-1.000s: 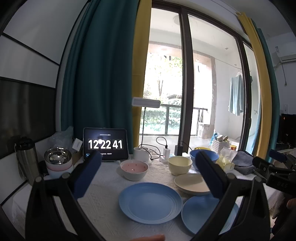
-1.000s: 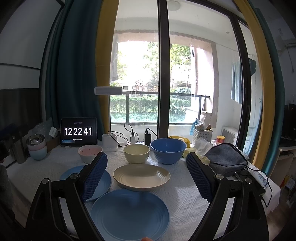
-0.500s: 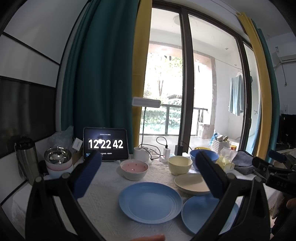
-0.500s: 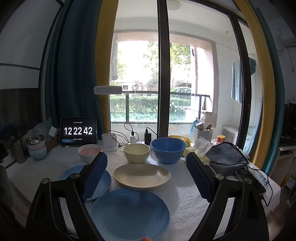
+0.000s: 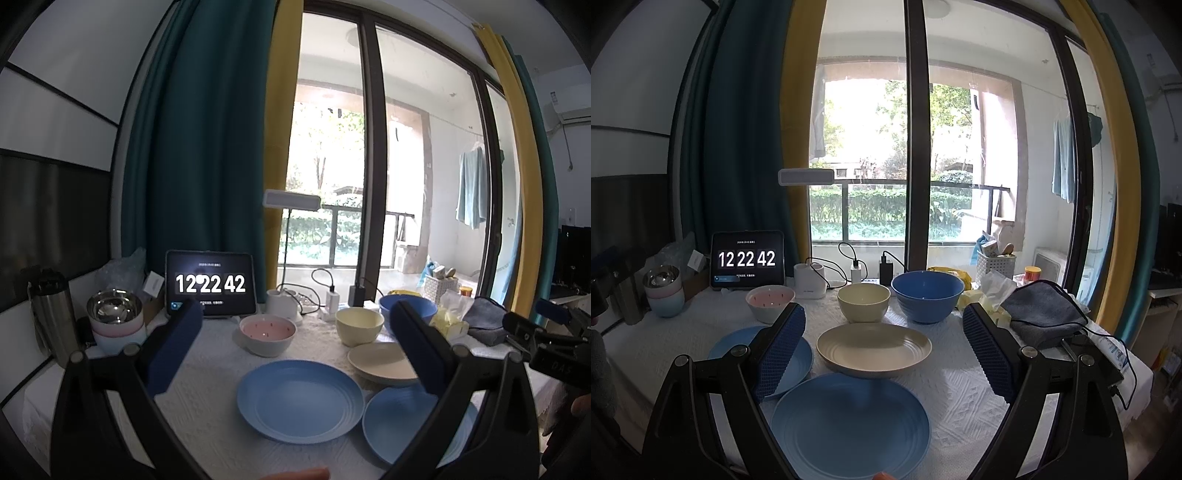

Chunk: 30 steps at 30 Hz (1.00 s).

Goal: Organize plates and bowls

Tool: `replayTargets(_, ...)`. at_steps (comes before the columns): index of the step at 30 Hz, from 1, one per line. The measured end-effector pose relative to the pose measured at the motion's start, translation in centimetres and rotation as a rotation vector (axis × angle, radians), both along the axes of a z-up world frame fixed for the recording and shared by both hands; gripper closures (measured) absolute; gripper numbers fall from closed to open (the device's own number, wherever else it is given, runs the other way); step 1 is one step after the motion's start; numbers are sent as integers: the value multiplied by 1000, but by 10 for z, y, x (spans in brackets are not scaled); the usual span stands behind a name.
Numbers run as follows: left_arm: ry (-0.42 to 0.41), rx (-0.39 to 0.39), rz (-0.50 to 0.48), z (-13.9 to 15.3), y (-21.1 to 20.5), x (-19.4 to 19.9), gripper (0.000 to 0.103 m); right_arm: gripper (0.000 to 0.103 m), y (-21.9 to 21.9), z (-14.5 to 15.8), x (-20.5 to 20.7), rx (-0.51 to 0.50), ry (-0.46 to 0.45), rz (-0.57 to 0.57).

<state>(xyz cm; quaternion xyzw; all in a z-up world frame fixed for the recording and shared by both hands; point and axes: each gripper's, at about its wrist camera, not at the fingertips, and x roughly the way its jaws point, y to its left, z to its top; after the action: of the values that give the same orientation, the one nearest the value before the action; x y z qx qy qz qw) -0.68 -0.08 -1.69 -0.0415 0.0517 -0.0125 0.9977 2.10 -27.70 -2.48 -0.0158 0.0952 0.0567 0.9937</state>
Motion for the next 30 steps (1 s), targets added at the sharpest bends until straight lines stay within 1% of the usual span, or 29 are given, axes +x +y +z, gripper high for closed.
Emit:
replayTargets(6,10,5,-5,-3,-3,2,1,13,-3,-3,3,6,9,-1)
replayTargets(9,30,3,-12,-6,-4,6,1,13,-5,-6,5,10,16,-5)
replayTargets(13,79,0,-35,-15,-7,15,1,13,-6,-12,11,12,40,-9)
replayTargets(16,122,13,-59,-24,-12,22,1,13,-9,-19,16,12,60,-13)
replayTargets(23,245,25,-100,-52,-24,41,1,13,-19,-38,29,21,119,-33)
replayTargets(27,276,40,-111,-62,-30,47,1,13,-25,-51,34,22,155,-40)
replayTargets(30,320,54,-129,-72,-37,55,1,13,-30,-62,39,28,185,-45)
